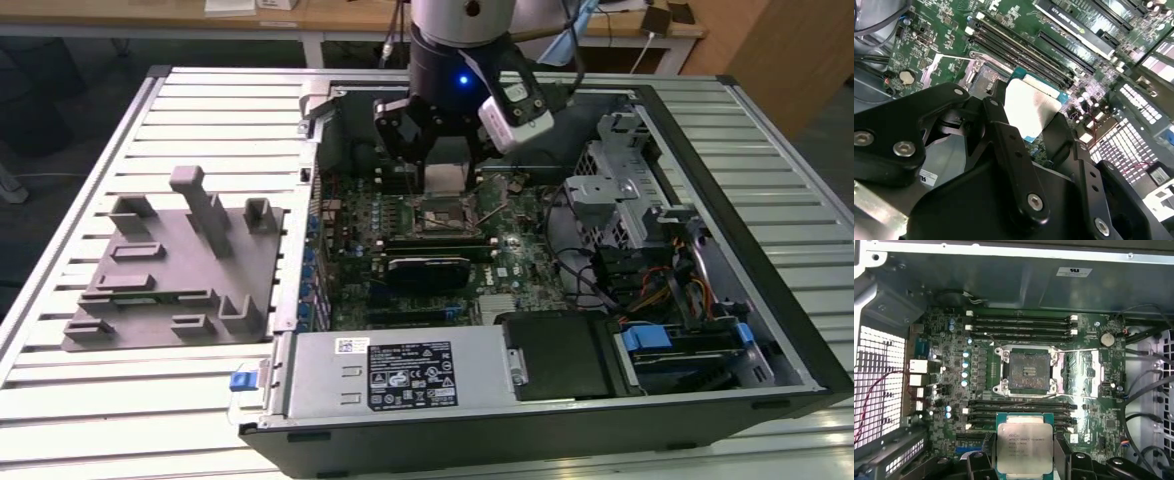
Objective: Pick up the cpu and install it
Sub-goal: 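Pick up the cpu and move it towards the insertion slot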
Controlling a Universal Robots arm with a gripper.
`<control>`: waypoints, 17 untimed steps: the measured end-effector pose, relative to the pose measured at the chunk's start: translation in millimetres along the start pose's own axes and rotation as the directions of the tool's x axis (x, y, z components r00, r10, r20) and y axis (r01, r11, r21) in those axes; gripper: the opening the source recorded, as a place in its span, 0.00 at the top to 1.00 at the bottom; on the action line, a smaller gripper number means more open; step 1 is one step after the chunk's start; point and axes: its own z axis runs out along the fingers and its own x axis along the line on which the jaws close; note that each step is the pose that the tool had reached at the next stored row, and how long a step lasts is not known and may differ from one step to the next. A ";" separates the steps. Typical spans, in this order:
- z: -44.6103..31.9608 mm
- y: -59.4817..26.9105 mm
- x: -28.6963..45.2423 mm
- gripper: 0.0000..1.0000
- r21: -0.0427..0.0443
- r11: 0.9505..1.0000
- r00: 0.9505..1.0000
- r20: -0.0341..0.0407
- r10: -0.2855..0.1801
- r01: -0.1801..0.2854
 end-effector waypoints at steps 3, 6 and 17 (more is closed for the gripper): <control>4.7 2.7 -1.5 0.46 0.000 1.000 1.000 -0.005 0.001 -0.001; 9.4 5.9 -2.7 0.46 0.000 1.000 1.000 -0.010 0.001 -0.001; 26.0 16.2 -9.1 0.46 -0.001 1.000 1.000 -0.030 0.002 -0.002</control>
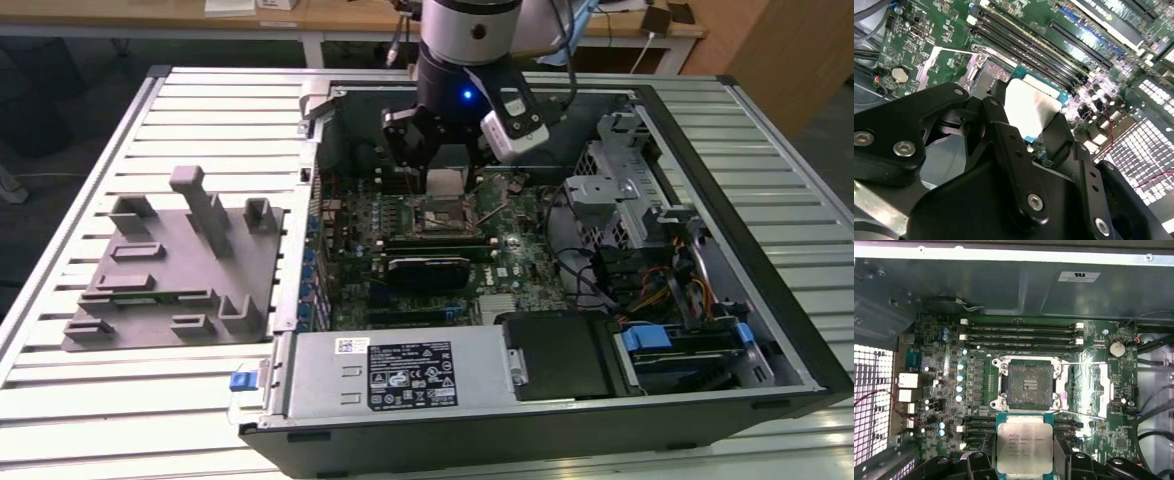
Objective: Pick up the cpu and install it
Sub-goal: 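Pick up the cpu and move it towards the insertion slot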
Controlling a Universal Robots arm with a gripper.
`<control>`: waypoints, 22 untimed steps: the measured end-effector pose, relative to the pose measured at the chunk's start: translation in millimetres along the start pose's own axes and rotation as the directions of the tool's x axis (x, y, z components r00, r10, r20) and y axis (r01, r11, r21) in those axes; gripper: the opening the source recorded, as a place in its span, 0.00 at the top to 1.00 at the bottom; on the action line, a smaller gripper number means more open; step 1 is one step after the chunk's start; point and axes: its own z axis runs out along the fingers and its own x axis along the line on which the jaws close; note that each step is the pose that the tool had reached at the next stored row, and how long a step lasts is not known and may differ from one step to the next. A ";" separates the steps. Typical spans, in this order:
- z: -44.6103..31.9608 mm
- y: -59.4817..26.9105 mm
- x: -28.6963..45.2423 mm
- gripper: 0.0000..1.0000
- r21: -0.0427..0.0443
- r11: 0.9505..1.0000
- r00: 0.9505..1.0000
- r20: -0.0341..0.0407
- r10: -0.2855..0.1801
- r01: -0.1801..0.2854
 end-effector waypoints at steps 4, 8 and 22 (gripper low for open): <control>4.7 4.7 -2.2 0.46 0.000 1.000 1.000 -0.006 0.000 0.000; 9.1 9.1 -3.7 0.46 0.000 1.000 1.000 -0.010 0.001 -0.001; 23.0 22.4 -7.8 0.46 0.000 1.000 1.000 -0.019 0.001 -0.001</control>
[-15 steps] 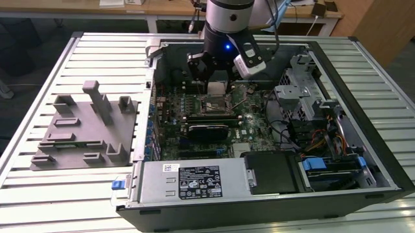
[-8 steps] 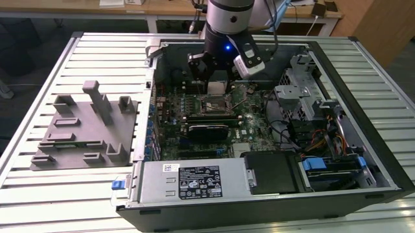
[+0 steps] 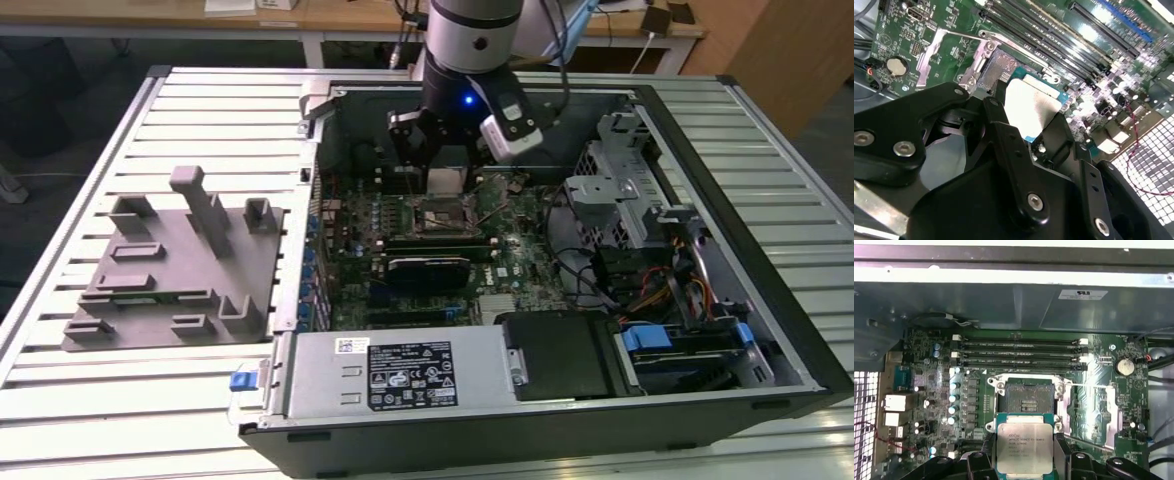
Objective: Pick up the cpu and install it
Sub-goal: 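Pick up the cpu and move it towards the insertion slot, then place the cpu into insertion slot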
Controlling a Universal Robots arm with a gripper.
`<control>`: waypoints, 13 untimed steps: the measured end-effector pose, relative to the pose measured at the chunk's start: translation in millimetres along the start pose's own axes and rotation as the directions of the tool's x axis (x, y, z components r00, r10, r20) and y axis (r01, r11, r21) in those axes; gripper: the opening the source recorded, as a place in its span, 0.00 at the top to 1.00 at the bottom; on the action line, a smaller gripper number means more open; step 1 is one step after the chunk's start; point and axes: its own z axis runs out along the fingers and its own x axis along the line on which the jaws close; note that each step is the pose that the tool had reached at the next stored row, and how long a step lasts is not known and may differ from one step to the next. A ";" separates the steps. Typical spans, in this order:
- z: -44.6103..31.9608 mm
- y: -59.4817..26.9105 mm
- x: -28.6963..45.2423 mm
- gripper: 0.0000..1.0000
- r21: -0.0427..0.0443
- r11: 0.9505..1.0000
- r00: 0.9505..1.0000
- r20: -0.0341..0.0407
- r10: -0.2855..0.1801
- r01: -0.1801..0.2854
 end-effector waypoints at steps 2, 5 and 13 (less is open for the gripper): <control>1.6 2.3 -0.2 0.46 0.000 1.000 1.000 0.000 0.000 0.000; 4.2 4.6 -0.5 0.46 0.000 1.000 1.000 -0.002 0.000 0.000; 6.9 5.0 -1.2 0.46 0.000 1.000 1.000 -0.003 0.000 0.000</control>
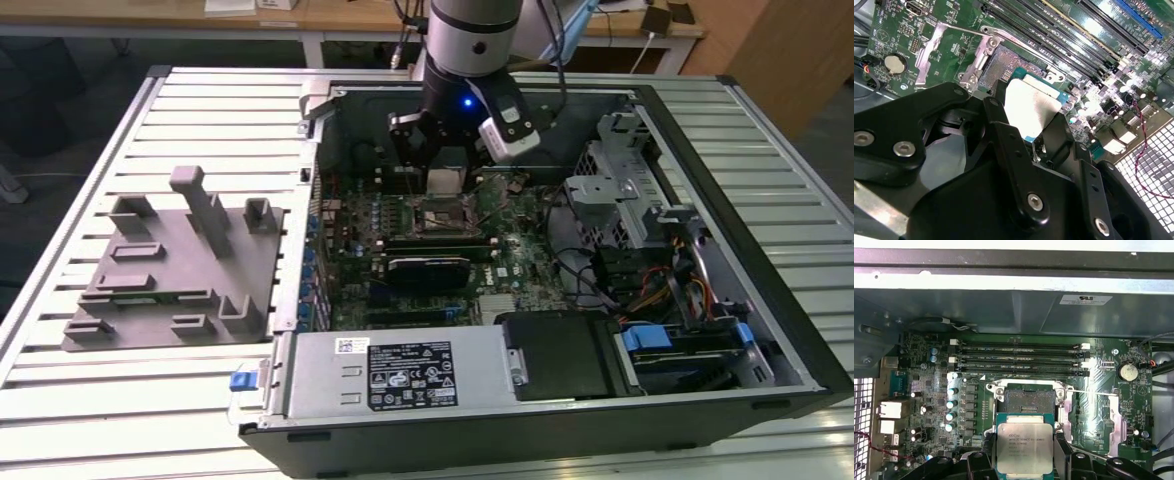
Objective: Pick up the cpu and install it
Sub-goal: 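Place the cpu into insertion slot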
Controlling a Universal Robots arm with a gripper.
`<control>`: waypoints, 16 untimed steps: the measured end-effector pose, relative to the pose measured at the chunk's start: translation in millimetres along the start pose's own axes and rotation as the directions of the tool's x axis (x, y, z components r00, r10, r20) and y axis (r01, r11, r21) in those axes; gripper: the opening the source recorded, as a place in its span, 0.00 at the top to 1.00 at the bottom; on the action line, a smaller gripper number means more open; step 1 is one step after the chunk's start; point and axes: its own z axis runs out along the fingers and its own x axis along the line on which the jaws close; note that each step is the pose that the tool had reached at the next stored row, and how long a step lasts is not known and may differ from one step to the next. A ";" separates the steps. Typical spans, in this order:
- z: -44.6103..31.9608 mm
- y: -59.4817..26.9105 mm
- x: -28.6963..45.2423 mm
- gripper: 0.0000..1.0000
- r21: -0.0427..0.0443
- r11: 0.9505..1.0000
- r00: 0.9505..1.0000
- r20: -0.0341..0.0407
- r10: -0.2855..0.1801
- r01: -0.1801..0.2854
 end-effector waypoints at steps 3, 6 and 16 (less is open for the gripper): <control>0.1 0.0 0.0 0.46 0.000 1.000 1.000 0.000 0.000 0.000; 0.2 0.0 -0.1 0.46 0.000 1.000 1.000 0.000 0.000 0.000; 0.3 0.0 -0.2 0.46 -0.004 0.994 0.994 0.007 0.106 -0.106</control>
